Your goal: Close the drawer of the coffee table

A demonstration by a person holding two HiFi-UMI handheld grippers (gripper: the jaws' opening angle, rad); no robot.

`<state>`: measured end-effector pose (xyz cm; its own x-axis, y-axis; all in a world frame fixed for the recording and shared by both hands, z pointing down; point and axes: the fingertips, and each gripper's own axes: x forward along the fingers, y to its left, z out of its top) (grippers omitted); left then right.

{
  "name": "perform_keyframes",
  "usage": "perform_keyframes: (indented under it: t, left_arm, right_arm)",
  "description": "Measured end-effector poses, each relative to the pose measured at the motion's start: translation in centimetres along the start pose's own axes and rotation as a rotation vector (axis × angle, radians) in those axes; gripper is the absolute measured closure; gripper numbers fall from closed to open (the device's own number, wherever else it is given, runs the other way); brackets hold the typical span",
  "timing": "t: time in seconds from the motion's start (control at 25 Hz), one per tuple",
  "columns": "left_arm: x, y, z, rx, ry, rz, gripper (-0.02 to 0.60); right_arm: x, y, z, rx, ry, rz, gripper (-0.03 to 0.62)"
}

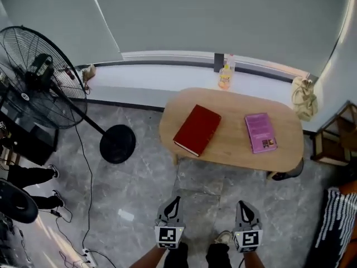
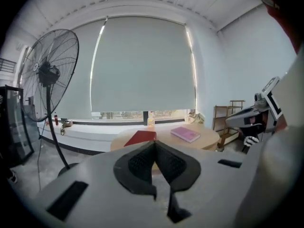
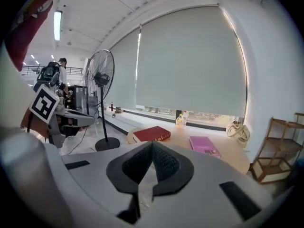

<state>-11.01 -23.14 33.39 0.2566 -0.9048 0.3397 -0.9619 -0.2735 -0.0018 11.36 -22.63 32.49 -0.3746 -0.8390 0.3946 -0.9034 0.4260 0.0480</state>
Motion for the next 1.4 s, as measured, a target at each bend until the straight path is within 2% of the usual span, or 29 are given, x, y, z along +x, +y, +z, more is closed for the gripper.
perform_keyframes:
  t: [0.16,0.32,0.4,0.48,0.64,0.76,0.92,1.12,1.4]
  left_arm:
    - [-5.4,-0.6,10.9,-0.008,-0.030,-0.010,0.575]
    - [-8.7,-0.1,19.1,0.035,-0.030,0.011,0.575]
    - [-9.4,0.2,22.9,0.026,-0.057,0.008,0.574]
    - [-10.3,0.2,26.6,0.032,-0.109,-0.003,0.575]
    - [-12.4,-0.1,33.3,0.095,-0.260,-0.033,0.574]
    - [-14.2,0.4,37.3,0.093,-0.368,-0.024,0.574]
    - [-15.7,1.4,39.7,0.127,-0.430,0.029,0.574]
    - [-16.7,1.9,41.0,0.160,-0.496,0.046,0.574]
    - [-17.3,3.5,40.7,0.178,-0.490,0.082,0.574]
  right_arm:
    - [-5.2,-0.7,11.5,-0.044,-0.037,-0.024,0.599]
    - [-9.5,-1.9,20.7,-0.056,-0.097,-0.046,0.599]
    - [-10.9,-2.4,24.5,-0.096,-0.133,-0.053,0.599]
    - [-12.1,-2.8,27.6,-0.105,-0.167,-0.061,0.599]
    - [-13.9,-2.5,33.2,-0.082,-0.259,-0.060,0.599]
    - [-15.2,-1.9,36.8,-0.102,-0.333,-0.064,0.599]
    - [-15.8,-1.6,38.7,-0.110,-0.384,-0.077,0.599]
    - [-15.9,-1.7,39.1,-0.100,-0.400,-0.092,0.599]
    - [-15.8,-1.5,39.7,-0.108,-0.418,-0.101,0.599]
